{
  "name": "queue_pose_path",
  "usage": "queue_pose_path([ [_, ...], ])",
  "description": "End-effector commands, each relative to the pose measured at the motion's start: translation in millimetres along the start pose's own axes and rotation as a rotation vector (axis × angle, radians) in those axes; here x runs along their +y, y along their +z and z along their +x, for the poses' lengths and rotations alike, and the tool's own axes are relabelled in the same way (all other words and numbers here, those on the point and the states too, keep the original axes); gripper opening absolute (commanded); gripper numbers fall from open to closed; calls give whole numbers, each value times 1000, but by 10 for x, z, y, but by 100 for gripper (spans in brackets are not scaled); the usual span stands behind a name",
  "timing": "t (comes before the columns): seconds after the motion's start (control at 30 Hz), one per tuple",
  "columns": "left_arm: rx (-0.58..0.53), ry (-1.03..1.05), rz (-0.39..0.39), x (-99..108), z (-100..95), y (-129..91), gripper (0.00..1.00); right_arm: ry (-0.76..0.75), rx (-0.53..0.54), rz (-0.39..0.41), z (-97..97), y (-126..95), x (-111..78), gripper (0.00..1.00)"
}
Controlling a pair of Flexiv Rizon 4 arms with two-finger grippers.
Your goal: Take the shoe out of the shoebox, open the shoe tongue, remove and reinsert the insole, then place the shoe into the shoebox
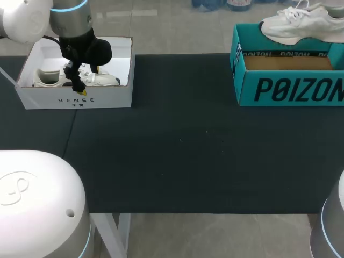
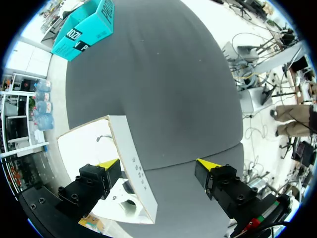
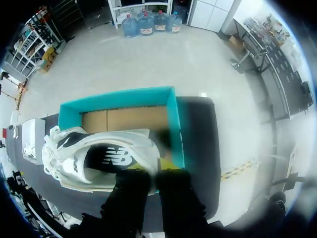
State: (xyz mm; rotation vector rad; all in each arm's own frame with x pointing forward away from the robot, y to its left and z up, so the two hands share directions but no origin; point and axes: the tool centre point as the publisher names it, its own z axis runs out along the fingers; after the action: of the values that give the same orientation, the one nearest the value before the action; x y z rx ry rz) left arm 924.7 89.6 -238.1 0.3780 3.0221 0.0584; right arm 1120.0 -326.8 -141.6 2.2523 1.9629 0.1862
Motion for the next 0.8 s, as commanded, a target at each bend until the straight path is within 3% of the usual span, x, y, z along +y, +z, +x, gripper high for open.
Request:
queue_pose_path([
  [0.03, -1, 1, -1, 3, 8, -3, 100, 32, -5, -296, 106, -442, -968, 0],
  [0.23, -1, 1, -1, 3, 8, -3, 100, 91, -10, -373, 306, -351, -1683, 0],
  [0.4, -1, 1, -1, 3, 8, -3, 100, 131, -15, -410, 439, -197, -2170, 0],
  [0.8, -1, 1, -1, 3, 8, -3, 100, 108, -27, -534, 944, -186, -2907, 0],
])
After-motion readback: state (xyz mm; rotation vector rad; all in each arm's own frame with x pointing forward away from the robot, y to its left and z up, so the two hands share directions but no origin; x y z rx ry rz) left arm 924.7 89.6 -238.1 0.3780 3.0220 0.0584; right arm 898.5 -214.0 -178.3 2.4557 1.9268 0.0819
